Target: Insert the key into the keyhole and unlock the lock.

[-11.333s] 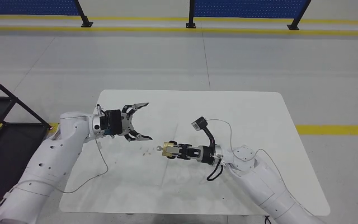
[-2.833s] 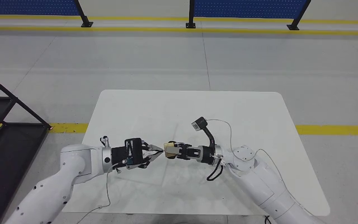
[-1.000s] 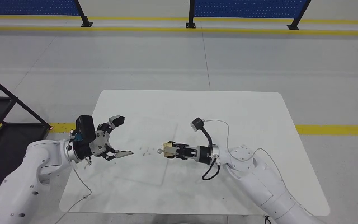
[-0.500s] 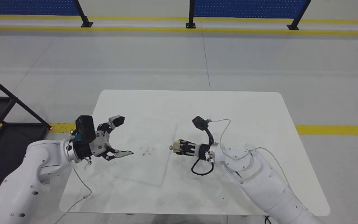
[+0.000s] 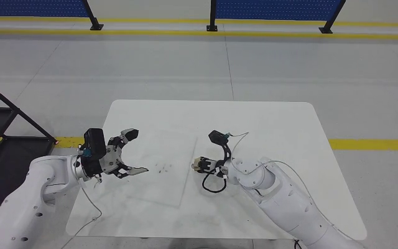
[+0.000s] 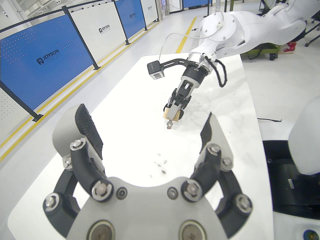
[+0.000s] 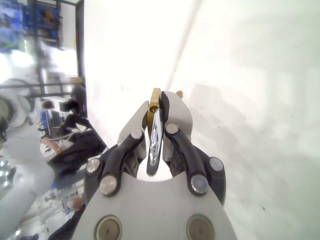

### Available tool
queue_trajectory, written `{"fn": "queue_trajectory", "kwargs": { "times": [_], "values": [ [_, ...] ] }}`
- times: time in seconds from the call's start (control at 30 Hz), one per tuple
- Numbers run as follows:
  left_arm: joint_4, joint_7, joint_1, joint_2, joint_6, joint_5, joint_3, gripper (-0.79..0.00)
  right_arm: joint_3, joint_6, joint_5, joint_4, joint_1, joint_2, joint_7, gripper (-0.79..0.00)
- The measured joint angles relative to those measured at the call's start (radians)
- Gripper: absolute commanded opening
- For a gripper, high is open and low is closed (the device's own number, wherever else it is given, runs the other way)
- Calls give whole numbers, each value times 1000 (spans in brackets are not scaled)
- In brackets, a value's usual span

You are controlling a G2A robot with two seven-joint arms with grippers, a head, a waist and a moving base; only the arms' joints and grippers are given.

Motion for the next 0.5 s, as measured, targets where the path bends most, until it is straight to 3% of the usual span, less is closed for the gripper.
{"fn": "queue_trajectory", "kwargs": {
  "times": [0.5],
  "values": [
    [0, 0, 0, 0, 0, 0, 0, 0, 7, 59, -40, 8, -14, 1, 15, -785]
  ]
}}
